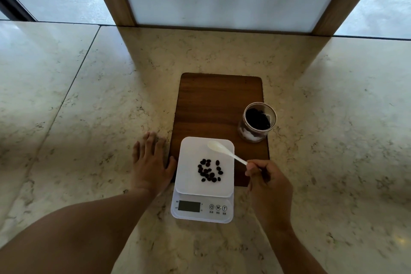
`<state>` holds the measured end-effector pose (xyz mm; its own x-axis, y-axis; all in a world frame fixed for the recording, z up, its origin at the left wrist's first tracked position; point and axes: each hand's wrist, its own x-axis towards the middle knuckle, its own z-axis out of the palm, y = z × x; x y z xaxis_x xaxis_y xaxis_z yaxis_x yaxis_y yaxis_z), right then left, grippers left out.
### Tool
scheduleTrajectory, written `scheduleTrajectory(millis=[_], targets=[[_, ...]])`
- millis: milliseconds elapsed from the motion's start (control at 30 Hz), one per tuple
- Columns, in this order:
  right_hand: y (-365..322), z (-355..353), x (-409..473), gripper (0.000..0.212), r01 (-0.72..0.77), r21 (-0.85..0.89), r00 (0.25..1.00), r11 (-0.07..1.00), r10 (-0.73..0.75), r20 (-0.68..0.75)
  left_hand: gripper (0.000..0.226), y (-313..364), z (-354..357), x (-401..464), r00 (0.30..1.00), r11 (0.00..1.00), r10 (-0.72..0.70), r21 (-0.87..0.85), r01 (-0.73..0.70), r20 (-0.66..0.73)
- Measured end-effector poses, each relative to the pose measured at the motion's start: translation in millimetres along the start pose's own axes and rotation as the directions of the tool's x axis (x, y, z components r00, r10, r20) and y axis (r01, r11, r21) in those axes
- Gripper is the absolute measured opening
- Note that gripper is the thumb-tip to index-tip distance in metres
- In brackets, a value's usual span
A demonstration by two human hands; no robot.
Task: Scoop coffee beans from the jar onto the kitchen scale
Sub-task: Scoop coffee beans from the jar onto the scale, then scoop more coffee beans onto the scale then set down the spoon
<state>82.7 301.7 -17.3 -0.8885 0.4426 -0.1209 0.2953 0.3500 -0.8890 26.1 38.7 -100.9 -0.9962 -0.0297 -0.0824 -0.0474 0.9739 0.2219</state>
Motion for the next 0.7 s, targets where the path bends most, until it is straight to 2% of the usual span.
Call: scheduleTrajectory(millis=[200,333,500,700], targets=[[-13,-26,49,0.016,0.053,-0.086,0.981,0.995,-0.068,-0.183,0.072,1,0,0,1.000,1.000,0.006,-0.023,-0.007,-0.019],[-15,-37,71,0.012,0.117,-0.222,0.962,0.968,-0.166,-0.219,0.075,0,-1,-1,1.000,1.000,0.007,-0.028,-0.007,-0.018],[-19,-41,89,0.009,0.319,-0.416,0.914,0.851,-0.392,-0.101,0.076,2,0,0,1.000,0.999,-0.001,-0.034,0.000,-0.022],[-28,-39,111,0.009,0.504,-0.556,0.840,0.661,-0.525,0.137,0.073,-1,2,0,0.999,1.000,0.011,-0.028,-0.012,-0.032]])
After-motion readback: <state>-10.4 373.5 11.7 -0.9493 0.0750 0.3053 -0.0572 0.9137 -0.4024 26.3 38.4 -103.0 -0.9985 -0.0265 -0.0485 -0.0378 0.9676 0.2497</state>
